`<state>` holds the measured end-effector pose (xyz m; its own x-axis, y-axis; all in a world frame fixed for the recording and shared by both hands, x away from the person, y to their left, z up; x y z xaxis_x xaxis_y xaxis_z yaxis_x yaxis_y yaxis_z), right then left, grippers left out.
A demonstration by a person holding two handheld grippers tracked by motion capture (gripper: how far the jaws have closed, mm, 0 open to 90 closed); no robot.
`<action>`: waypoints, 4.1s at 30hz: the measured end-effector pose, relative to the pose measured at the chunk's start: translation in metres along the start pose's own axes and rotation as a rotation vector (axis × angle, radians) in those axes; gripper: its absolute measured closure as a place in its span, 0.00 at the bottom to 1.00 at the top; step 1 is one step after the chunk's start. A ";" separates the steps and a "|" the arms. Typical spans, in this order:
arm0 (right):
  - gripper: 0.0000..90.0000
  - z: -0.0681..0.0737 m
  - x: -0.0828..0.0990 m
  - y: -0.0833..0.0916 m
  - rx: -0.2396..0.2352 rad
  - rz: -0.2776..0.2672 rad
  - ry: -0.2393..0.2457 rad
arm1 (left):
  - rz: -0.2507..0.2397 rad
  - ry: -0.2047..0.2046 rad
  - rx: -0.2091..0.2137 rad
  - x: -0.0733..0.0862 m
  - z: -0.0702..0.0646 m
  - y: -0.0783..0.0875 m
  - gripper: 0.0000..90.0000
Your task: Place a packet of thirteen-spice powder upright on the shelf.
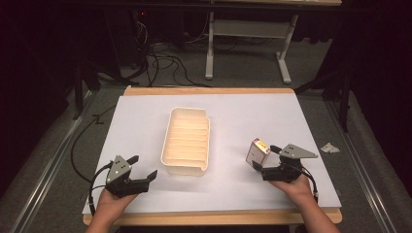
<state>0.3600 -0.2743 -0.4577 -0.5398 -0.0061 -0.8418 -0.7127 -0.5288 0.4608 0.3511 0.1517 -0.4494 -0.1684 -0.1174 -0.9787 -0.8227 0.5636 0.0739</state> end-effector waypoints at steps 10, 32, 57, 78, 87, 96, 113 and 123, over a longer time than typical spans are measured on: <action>0.22 -0.001 0.001 -0.009 0.019 0.014 -0.020 | -0.004 -0.003 0.009 0.000 -0.002 0.001 0.16; 0.57 0.000 -0.003 0.001 0.041 -0.062 0.012 | 0.004 -0.012 0.008 0.001 -0.003 0.001 0.16; 0.76 0.001 -0.006 0.004 -0.006 -0.045 0.043 | 0.023 -0.027 0.019 0.004 -0.005 0.000 0.16; 0.76 0.004 -0.012 0.005 -0.036 -0.033 0.088 | 0.026 -0.027 0.021 0.004 -0.004 -0.001 0.16; 0.76 0.008 -0.029 0.009 -0.146 -0.059 0.108 | 0.023 -0.027 0.017 0.004 -0.003 0.000 0.16; 0.76 0.018 -0.046 -0.002 -0.213 -0.053 0.157 | 0.010 -0.013 0.011 0.002 -0.002 0.002 0.16; 0.76 0.044 -0.071 -0.036 -0.406 -0.034 0.238 | -0.007 -0.016 -0.036 0.000 0.008 0.020 0.16; 0.76 0.061 -0.081 -0.056 -0.484 -0.029 0.263 | -0.016 -0.010 -0.056 -0.002 0.011 0.028 0.16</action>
<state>0.4162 -0.1921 -0.3978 -0.3484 -0.1650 -0.9227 -0.4051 -0.8612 0.3070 0.3344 0.1764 -0.4478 -0.1494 -0.1177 -0.9817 -0.8543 0.5153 0.0682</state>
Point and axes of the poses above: each handheld gripper's, and its own axes: y roughly backward along the jaws, x roughly out of its underside, z roughly to its left, the point moved 3 cm from there along -y, roughly forward along the jaws, and after that the axes turned 15 degrees about -y, right-handed, at the moved point
